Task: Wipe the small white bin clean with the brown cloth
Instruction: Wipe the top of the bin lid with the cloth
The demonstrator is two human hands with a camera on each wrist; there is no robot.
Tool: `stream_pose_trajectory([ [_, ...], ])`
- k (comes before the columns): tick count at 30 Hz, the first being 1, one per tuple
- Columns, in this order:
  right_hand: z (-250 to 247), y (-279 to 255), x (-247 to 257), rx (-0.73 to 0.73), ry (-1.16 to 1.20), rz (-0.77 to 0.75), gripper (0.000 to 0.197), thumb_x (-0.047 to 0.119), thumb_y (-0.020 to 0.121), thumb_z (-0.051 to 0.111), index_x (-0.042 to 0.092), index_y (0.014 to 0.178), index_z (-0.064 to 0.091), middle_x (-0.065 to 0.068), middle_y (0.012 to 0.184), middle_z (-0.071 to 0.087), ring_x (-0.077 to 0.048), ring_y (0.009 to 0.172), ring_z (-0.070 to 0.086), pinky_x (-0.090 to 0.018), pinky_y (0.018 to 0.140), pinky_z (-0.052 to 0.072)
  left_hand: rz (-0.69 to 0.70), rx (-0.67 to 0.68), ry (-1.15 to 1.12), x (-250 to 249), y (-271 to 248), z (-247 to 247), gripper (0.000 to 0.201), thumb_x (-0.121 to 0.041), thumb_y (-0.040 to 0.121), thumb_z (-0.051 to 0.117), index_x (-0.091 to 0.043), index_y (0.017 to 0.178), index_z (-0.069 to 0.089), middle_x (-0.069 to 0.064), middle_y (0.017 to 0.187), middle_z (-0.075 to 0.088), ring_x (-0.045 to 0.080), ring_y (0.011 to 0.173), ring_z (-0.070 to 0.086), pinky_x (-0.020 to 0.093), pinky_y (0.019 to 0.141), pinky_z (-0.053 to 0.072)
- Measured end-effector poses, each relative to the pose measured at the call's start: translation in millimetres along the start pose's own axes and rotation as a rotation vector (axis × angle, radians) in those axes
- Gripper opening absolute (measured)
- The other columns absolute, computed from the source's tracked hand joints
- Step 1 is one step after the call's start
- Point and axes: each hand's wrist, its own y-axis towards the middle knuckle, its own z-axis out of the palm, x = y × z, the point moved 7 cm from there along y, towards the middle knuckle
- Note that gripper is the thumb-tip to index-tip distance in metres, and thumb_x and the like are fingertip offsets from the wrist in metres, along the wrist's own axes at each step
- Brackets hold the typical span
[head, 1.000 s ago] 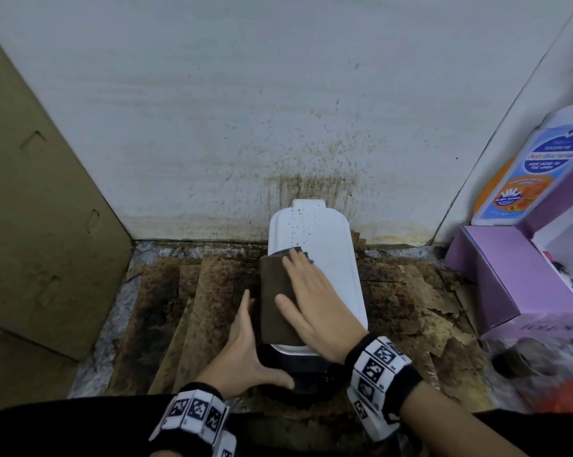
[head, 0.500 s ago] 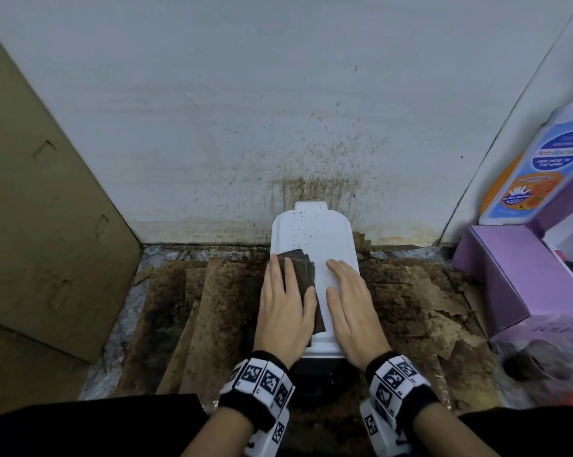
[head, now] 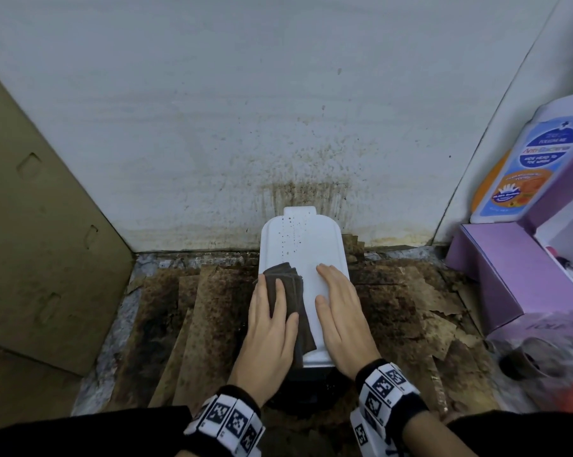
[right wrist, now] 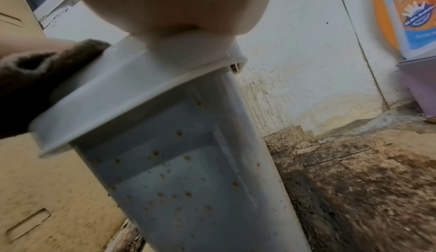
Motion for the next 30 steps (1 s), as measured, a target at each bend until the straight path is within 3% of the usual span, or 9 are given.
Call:
stream_pose_trajectory([
  [5, 5, 3, -4, -0.033, -0.116, 0.008, 0.062, 0.043, 0.105, 0.019, 0.016, 0.160, 0.011, 0.007, 0.168, 0.004, -0.004, 0.154, -0.006, -0.028, 0.126, 0.002, 0.073, 0.132, 0.112, 6, 27, -4, 0.065, -0.039, 0.105, 0.013, -0.012, 0.154, -0.022, 0.009, 0.154, -0.041, 0.018, 0.143, -0.041, 0.034, 0.121, -0.016],
  [9, 12, 2, -11, 0.011, -0.150, 0.048, 0.070, 0.053, 0.101, 0.011, 0.017, 0.160, -0.002, 0.005, 0.168, -0.012, -0.004, 0.153, -0.013, -0.027, 0.126, -0.001, -0.045, 0.171, 0.011, 18, 77, -14, 0.066, -0.036, 0.108, 0.029, -0.014, 0.160, -0.005, 0.012, 0.165, -0.022, 0.032, 0.153, -0.019, 0.046, 0.125, -0.004],
  [18, 12, 6, -10, 0.041, -0.122, 0.074, 0.071, 0.057, 0.099, 0.009, 0.023, 0.160, -0.004, 0.014, 0.166, -0.018, 0.000, 0.151, -0.016, -0.021, 0.123, -0.005, -0.082, 0.169, -0.005, 32, 187, -32, 0.063, -0.034, 0.108, 0.033, -0.014, 0.160, 0.003, 0.014, 0.167, -0.009, 0.035, 0.154, -0.005, 0.050, 0.125, 0.004],
  [27, 11, 5, -10, 0.028, -0.080, 0.074, 0.069, 0.055, 0.101, 0.013, 0.023, 0.160, -0.002, 0.013, 0.167, -0.012, 0.000, 0.152, -0.012, -0.021, 0.124, -0.002, -0.056, 0.129, -0.049, 26, 153, -29, 0.062, -0.030, 0.108, 0.032, -0.013, 0.160, 0.003, 0.015, 0.167, -0.012, 0.034, 0.154, -0.008, 0.048, 0.124, 0.002],
  [30, 11, 4, -11, 0.022, -0.075, 0.070, 0.068, 0.053, 0.101, 0.014, 0.023, 0.160, -0.001, 0.012, 0.167, -0.011, 0.001, 0.152, -0.011, -0.023, 0.125, -0.001, -0.031, 0.200, -0.030, 22, 115, -22, 0.062, -0.031, 0.109, 0.026, -0.014, 0.159, -0.007, 0.012, 0.163, -0.028, 0.030, 0.153, -0.019, 0.047, 0.125, 0.001],
])
